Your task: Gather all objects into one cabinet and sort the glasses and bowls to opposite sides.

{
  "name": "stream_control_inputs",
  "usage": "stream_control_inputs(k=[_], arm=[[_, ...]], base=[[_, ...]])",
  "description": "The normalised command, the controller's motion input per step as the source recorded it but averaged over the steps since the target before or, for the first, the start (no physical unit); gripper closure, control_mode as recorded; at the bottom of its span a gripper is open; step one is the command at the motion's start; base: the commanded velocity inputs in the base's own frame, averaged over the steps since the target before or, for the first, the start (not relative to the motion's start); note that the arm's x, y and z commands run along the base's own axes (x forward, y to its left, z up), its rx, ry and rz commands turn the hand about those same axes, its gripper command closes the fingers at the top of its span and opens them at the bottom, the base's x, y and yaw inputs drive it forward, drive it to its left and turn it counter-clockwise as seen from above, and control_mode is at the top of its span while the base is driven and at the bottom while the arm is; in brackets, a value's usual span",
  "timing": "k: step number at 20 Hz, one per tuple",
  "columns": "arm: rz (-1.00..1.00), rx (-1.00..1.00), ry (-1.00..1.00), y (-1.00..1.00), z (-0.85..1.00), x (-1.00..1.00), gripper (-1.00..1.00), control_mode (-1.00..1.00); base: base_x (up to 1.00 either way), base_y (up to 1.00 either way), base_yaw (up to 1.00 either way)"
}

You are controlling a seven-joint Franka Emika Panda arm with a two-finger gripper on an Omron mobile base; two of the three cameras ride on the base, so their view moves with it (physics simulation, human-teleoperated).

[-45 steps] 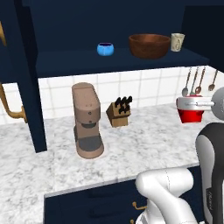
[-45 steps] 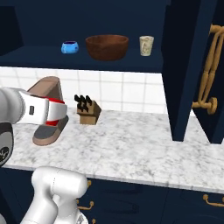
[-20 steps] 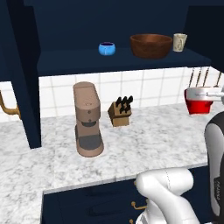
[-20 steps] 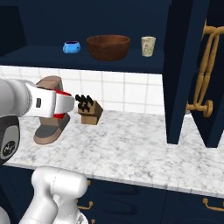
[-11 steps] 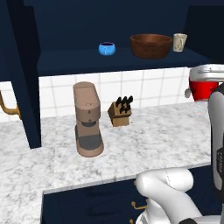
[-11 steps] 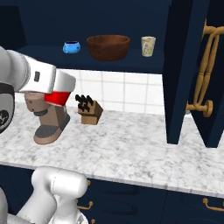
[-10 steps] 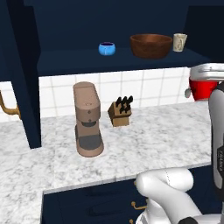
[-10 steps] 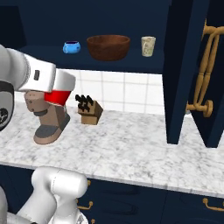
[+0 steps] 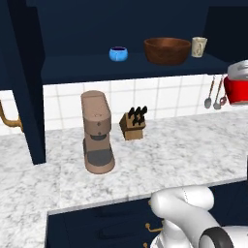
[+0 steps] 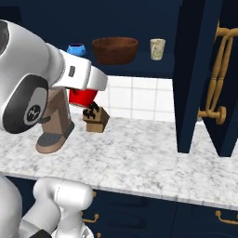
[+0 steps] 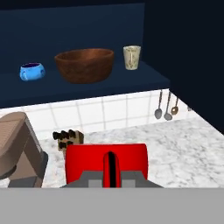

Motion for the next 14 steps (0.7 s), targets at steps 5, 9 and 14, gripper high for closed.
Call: stream_control_inputs(k=[5, 9, 14], arm=[[-0.06, -0.01, -0.04, -0.14, 0.05, 0.34, 1.0, -1.0], [-0.26, -0.1, 0.0, 0.0, 0.15, 0.49, 1.0, -1.0], [-0.3, -0.09, 0.01, -0.14, 0.17, 0.3, 1.0, -1.0]], base=[[0.0, 0.0, 0.0], [0.0, 0.0, 0.0], [0.0, 0.0, 0.0]])
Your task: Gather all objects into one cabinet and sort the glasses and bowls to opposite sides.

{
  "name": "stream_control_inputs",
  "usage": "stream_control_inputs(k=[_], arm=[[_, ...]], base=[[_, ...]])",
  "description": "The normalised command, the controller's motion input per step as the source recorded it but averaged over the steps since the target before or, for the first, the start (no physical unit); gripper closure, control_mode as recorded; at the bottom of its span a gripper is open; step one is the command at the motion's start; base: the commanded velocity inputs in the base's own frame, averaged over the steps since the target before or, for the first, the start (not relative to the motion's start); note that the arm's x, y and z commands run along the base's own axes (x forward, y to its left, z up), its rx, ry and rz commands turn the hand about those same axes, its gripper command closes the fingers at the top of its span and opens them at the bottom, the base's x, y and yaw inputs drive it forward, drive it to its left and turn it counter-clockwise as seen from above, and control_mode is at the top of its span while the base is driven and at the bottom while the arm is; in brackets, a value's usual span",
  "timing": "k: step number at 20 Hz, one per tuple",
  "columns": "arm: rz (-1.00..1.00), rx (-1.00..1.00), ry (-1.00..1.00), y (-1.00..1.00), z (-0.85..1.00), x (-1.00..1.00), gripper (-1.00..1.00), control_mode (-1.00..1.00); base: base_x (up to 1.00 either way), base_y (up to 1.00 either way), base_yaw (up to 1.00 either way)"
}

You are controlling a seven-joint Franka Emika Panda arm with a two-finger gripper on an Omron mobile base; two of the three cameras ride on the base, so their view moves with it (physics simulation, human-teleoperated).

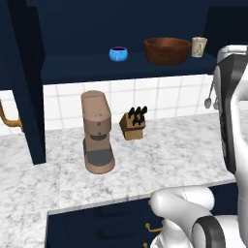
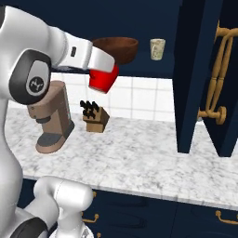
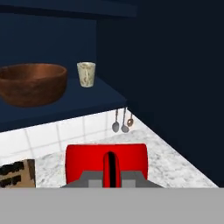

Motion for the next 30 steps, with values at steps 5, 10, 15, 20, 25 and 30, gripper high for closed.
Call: stream_control_inputs(k=[5, 10, 15, 20, 25, 30], arm=[[-0.06, -0.07, -0.09, -0.3, 0.0, 0.01, 1.0, -1.0], [0.04, -0.06, -0.13, -0.06, 0.0, 0.11, 1.0, -1.0], [0.17, 0.0, -0.14, -0.04, 0.01, 0.16, 1.0, -1.0], [0.02, -0.05, -0.03, 0.0, 0.11, 0.19, 1.0, -1.0], [0.0, -0.05, 0.0, 0.0, 0.25, 0.41, 1.0, -1.0], [0.01, 0.0, 0.0, 0.0, 0.02, 0.33, 1.0, -1.0]], base=[[0.0, 0.0, 0.0], [0.0, 0.0, 0.0], [0.0, 0.0, 0.0], [0.0, 0.0, 0.0], [0.0, 0.0, 0.0], [0.0, 0.0, 0.0]])
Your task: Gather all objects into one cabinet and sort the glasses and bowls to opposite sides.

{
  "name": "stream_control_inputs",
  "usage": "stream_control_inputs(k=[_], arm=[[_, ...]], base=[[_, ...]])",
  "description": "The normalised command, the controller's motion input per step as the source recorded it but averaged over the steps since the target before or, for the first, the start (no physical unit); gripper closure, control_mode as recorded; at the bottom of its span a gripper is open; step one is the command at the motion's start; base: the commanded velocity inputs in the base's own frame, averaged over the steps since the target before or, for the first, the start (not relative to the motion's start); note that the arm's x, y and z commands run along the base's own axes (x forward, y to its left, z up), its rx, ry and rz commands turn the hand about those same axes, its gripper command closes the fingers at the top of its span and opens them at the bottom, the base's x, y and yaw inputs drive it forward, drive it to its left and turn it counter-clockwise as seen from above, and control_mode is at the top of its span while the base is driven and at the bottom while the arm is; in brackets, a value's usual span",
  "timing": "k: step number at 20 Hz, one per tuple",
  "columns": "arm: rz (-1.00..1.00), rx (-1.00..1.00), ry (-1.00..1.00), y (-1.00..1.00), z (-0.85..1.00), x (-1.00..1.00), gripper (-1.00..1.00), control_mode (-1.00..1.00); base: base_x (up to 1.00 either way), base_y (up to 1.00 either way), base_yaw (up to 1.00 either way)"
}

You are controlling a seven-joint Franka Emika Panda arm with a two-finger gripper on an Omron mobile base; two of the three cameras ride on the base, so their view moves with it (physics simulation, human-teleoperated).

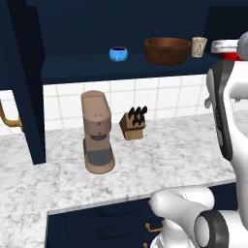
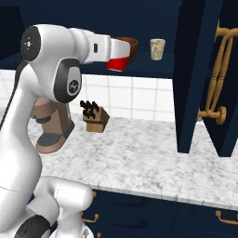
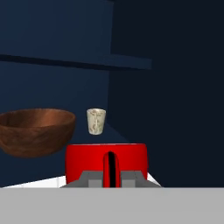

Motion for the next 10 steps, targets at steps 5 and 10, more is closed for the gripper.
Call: stream_control_inputs(k=[5, 10], arm=[[0.01, 0.0, -0.02, 0.0, -0.29, 0.0, 1.0, -1.0], [0.0, 0.0, -0.06, 0.0, -0.01, 0.1, 1.0, -1.0]], base=[[0.0, 0.0, 0.0], [0.0, 0.0, 0.0]])
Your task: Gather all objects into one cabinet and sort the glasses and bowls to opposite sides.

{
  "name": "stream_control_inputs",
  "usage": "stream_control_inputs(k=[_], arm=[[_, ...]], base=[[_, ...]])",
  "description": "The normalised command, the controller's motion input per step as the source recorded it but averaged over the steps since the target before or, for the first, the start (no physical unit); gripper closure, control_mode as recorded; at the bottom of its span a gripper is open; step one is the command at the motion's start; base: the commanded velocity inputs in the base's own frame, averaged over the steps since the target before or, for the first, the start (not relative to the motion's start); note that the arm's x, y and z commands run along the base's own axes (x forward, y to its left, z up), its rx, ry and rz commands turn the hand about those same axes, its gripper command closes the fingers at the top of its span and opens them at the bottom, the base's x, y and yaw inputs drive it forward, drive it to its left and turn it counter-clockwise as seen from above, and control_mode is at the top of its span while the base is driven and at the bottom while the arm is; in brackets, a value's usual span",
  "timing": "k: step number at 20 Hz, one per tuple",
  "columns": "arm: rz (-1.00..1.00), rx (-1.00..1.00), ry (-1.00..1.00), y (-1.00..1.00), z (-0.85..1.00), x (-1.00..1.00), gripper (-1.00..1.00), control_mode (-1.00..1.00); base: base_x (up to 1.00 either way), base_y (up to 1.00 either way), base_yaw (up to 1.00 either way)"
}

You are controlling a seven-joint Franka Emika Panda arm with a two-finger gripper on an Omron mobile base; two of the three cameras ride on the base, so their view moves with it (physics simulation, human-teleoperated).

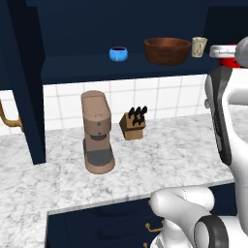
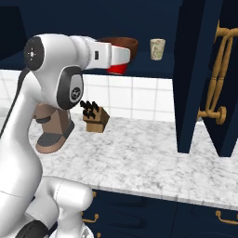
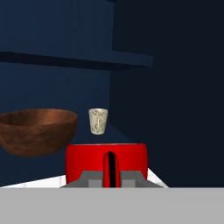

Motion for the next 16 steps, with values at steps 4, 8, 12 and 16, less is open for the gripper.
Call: stream_control_inputs(k=[4, 8, 12, 16], arm=[[0.0, 0.0, -0.12, 0.0, 0.03, 0.3, 1.0, -1.0], [0.0, 0.0, -0.02, -0.06, 0.0, 0.09, 1.0, -1.0], [0.0, 0.0, 0.02, -0.11, -0.04, -0.07, 1.0, -1.0], [0.0, 0.0, 0.03, -0.03, -0.05, -0.1, 1.0, -1.0]], base=[[0.0, 0.0, 0.0], [0.0, 0.0, 0.0], [0.0, 0.0, 0.0], [0.0, 0.0, 0.0]])
